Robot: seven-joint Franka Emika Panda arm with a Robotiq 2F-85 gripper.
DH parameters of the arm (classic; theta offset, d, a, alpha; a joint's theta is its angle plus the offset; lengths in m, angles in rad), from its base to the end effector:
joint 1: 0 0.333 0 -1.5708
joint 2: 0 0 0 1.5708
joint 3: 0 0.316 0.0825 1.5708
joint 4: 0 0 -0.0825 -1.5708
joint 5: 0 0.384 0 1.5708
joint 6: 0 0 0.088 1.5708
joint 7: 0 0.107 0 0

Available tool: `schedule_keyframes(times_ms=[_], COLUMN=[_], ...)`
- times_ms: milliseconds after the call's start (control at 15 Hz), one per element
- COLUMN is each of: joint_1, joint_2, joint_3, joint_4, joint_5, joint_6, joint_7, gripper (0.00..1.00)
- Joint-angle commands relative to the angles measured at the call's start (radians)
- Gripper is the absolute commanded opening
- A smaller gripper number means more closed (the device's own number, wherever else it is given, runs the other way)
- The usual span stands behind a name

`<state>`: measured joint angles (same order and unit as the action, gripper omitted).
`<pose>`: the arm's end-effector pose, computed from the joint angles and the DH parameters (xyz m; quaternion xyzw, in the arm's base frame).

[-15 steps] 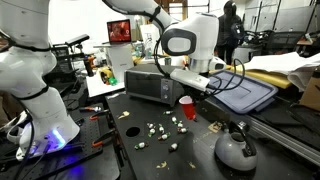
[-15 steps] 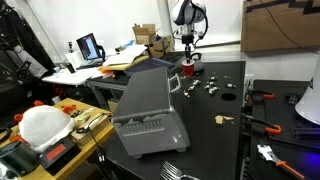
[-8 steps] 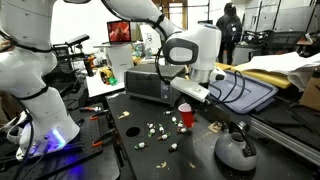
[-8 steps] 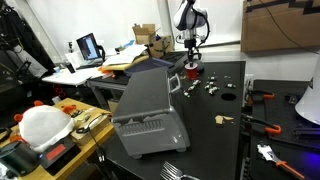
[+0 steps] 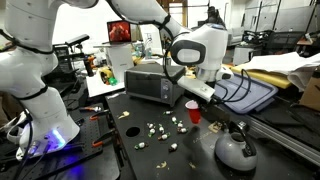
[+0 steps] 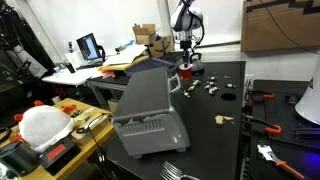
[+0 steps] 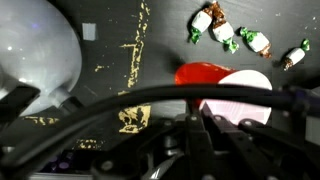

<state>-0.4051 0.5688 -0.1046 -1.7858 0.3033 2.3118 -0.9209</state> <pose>0.5763 -0.3096 0.2336 -0.9907 -0.1079 -0.0401 0.0730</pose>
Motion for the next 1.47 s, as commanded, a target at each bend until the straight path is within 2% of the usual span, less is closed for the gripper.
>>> schedule_keyframes(times_ms=[0,667,1400], joint_1=[-0.028,-0.071,-0.08], joint_2=[0.046,0.111,0.108], joint_3=[0.029,0.059,0.058], joint_4=[0.073,0.148,0.155], joint_5=[0.016,0.054,0.048], joint_6=[-0.003,0.003,0.004], joint_7=[0.05,0.097,0.098], gripper=[0.01,0.01,0.01])
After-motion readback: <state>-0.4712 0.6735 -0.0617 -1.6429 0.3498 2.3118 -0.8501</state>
